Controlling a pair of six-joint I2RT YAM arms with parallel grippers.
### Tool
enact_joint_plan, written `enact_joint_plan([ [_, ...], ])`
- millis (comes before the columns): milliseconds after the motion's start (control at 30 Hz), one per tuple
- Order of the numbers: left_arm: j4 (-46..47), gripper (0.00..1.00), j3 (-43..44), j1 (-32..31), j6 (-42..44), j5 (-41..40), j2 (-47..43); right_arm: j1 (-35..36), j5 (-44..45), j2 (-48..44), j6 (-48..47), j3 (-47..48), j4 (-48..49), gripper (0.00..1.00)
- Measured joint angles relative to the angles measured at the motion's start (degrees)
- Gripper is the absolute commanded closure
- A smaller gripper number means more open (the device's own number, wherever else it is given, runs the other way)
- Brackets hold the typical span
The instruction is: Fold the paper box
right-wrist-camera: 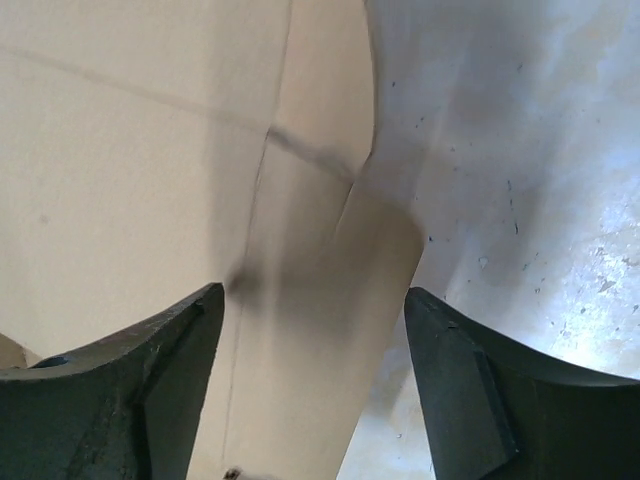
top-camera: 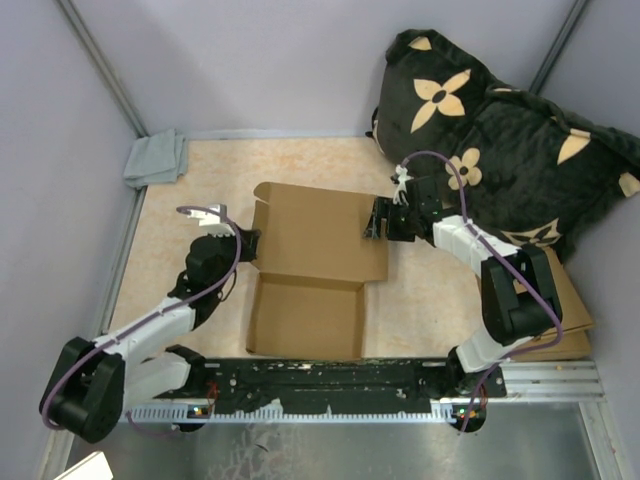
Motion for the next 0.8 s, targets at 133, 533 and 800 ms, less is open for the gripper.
enact_joint_plan([
  [133,3.91,1.00,-5.05,0.00,0.90,0.61,-5.44,0.00,0.17,-0.02,-1.18,0.50,0.52,0.26],
  [533,9.53,1.00,-9.73,0.33,3.15,0.15,-10.56,-0.87,-4.87,-0.98,-4.04,2.03,0.46,0.76],
  [800,9.79,1.00,-9.73,0.20,3.28,3.21,-10.99,-0.57,-11.28,-5.62,-4.04,5.38,-0.83,0.73],
])
